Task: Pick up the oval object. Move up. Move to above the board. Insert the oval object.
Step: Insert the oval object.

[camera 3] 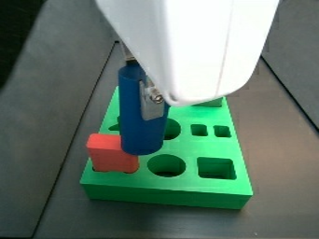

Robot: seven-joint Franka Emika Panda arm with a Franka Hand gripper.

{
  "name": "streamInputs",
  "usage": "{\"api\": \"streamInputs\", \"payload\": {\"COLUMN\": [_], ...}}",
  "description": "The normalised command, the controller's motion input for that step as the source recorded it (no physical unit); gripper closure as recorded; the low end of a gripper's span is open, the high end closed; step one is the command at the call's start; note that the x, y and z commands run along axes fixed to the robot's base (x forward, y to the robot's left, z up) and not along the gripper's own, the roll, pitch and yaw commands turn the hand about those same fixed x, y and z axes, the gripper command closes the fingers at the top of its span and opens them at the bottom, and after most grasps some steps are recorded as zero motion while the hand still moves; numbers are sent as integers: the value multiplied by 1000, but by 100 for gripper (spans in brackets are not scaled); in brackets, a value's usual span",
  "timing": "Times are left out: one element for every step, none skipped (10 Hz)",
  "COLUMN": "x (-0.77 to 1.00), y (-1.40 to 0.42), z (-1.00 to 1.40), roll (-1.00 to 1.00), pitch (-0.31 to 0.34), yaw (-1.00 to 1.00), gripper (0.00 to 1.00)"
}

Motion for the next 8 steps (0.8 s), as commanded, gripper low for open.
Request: {"api": "streamInputs", "payload": {"x": [757, 740, 711, 0, 0, 0, 0, 20], "y": [0, 0, -17, -6, -43, -111, -51, -86], "z": [0, 0, 0, 0, -369, -663, -691, -657], "roll": [-24, -40, 0, 16, 73, 43, 77, 31], "pitch": [0, 0, 51, 0, -40, -114, -120, -133], "yaw": [-403, -446, -323, 0, -63, -326, -340, -229], "gripper": [100, 100, 100, 100, 100, 100, 100, 100]}}
